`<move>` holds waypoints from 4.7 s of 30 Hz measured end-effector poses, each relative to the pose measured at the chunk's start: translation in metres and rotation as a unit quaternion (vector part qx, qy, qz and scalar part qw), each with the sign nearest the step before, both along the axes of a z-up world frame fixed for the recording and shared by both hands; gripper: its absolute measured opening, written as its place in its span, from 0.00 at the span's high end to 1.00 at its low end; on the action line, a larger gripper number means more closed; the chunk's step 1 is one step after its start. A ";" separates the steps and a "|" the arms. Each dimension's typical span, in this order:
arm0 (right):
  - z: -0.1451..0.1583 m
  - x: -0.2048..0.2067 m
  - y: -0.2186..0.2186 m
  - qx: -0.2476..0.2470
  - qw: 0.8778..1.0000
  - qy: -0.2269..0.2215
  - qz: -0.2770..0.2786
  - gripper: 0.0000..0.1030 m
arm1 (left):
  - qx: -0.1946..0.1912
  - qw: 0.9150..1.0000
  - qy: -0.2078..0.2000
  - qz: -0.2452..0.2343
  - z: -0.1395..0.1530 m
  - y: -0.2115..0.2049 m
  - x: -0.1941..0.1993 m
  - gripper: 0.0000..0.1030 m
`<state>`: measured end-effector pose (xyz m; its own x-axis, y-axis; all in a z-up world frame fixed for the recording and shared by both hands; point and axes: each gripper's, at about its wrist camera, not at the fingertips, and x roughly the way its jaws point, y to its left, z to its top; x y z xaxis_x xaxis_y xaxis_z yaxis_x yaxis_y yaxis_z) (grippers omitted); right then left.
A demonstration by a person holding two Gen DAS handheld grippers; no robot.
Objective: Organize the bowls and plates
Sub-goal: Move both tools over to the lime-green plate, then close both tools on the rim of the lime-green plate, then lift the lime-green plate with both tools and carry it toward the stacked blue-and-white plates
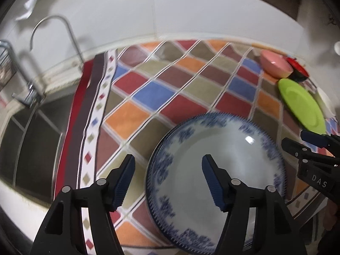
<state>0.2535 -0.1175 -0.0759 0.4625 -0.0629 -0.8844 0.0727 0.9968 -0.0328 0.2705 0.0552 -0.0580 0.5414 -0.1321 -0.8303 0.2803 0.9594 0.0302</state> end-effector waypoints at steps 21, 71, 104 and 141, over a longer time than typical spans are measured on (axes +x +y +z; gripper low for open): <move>0.051 -0.024 -0.098 -0.035 0.977 -0.102 -0.185 0.31 | -0.025 0.987 -0.054 -0.151 0.034 -0.123 0.031 0.26; -0.034 -0.001 -0.308 0.040 0.957 -0.044 -0.284 0.44 | -0.011 0.982 0.068 -0.178 -0.059 -0.332 0.099 0.56; 0.005 -0.006 -0.264 0.047 0.970 -0.066 -0.229 0.61 | -0.042 0.993 0.031 -0.107 -0.007 -0.259 0.066 0.65; 0.041 0.000 -0.087 0.060 0.994 -0.088 0.012 0.61 | -0.057 0.988 -0.001 0.146 0.019 -0.053 -0.020 0.65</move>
